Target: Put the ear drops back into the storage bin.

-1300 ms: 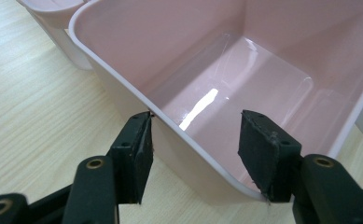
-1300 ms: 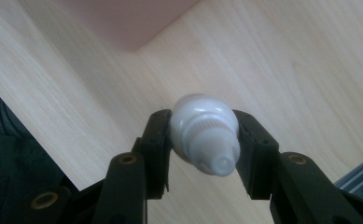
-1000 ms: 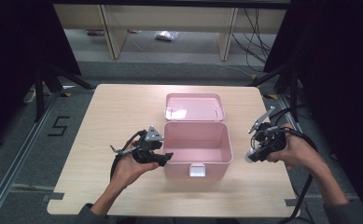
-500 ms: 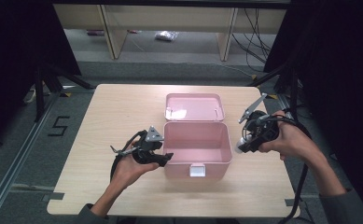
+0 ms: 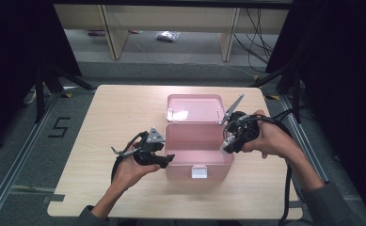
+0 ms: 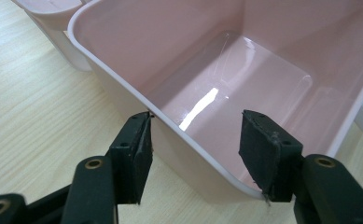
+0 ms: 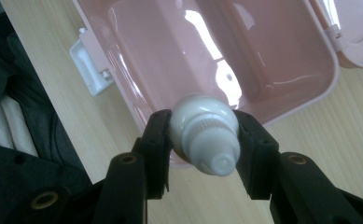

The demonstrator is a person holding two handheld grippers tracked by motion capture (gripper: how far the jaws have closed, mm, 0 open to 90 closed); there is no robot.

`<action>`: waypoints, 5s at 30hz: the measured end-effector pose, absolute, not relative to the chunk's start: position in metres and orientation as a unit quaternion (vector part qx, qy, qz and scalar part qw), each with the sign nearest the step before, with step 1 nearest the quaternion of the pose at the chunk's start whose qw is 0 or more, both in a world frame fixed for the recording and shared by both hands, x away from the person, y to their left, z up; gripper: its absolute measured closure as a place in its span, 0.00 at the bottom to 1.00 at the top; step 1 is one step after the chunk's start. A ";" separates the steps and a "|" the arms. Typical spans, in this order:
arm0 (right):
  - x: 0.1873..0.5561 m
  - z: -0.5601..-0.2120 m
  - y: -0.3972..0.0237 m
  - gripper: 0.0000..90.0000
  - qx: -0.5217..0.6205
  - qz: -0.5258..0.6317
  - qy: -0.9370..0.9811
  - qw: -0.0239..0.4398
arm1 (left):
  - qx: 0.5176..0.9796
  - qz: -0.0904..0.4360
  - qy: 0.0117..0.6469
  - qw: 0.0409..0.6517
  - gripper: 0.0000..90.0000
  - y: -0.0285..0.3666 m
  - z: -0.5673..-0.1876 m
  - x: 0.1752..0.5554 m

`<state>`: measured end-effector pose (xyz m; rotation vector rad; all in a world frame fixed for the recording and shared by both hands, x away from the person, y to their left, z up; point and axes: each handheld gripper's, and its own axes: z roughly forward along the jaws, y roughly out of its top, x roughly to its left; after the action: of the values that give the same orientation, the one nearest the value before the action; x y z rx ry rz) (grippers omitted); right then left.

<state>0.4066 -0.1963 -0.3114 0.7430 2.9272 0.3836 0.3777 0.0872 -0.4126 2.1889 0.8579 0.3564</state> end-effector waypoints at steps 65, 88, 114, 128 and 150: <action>0.434 -0.396 -0.153 0.67 0.229 0.073 0.971 -0.002 | 0.853 0.138 0.336 0.375 0.48 0.088 -0.413 0.377; 0.438 -0.413 -0.154 0.67 0.243 0.069 0.968 -0.011 | 0.852 0.135 0.337 0.378 0.48 0.088 -0.413 0.378; 0.440 -0.390 -0.162 0.46 0.266 0.129 0.955 -0.010 | 0.850 0.134 0.341 0.379 0.47 0.088 -0.414 0.378; 0.453 -0.366 -0.199 0.39 0.331 0.241 0.911 0.055 | 0.825 0.133 0.378 0.399 0.35 0.097 -0.408 0.403; 0.488 -0.363 -0.231 0.38 0.416 0.309 0.849 0.103 | 0.835 0.136 0.394 0.360 0.59 0.077 -0.406 0.473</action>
<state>0.4883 -0.2310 -0.3630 1.2270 2.5052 0.9112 0.4727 0.0769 -0.4062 2.1522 1.0149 0.3514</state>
